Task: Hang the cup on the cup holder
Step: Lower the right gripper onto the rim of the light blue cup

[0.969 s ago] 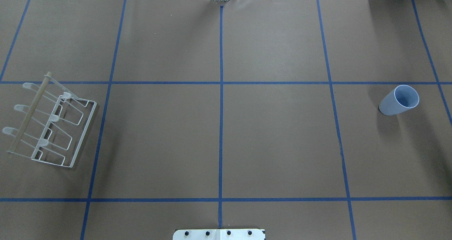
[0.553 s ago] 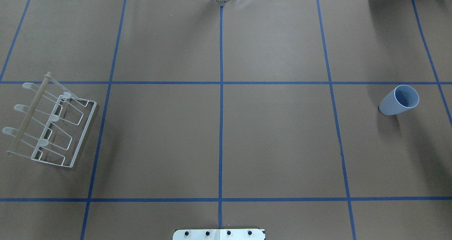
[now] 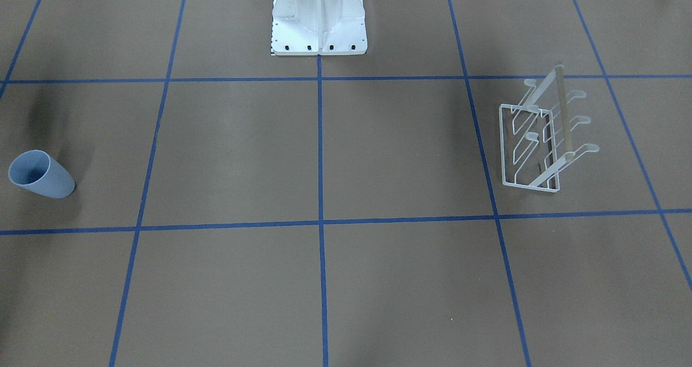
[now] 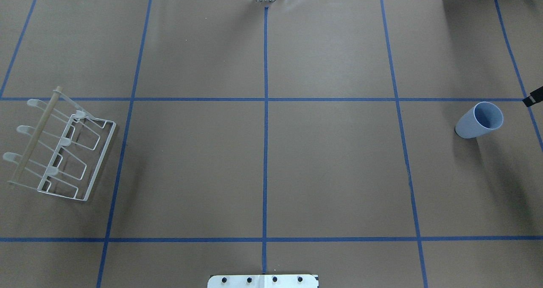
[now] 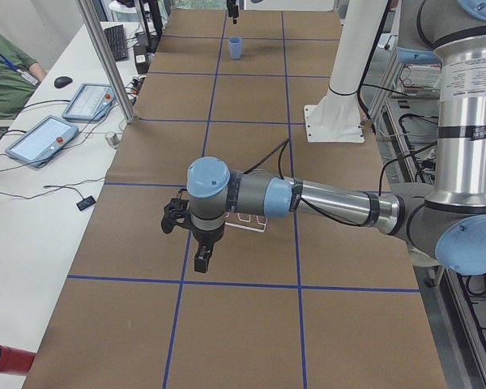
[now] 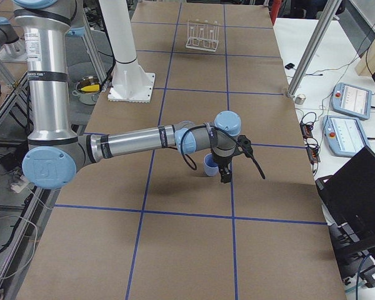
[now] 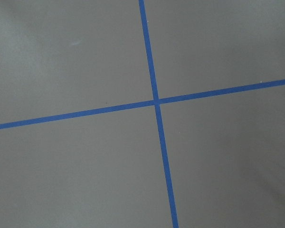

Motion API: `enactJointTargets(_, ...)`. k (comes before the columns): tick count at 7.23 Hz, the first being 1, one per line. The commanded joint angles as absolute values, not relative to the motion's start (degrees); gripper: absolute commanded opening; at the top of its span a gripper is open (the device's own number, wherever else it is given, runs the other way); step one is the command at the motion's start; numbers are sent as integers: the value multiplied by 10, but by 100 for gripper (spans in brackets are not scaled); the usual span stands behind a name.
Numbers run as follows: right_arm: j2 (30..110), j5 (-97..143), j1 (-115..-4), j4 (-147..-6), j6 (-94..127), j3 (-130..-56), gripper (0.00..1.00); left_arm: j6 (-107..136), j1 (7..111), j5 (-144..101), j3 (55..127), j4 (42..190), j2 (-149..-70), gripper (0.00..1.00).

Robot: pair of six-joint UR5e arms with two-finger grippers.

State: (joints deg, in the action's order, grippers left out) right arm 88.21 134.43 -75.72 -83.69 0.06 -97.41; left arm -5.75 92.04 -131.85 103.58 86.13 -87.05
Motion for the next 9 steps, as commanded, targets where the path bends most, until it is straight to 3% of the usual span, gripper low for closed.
enactJointTargets(1, 856, 1375, -744, -832, 45, -955, 100, -56, 920, -1318, 1035, 862, -871, 98)
enactJointTargets(9, 829, 1375, -693, -831, 94, -890, 100, -56, 920, -1319, 1027, 862, -872, 98)
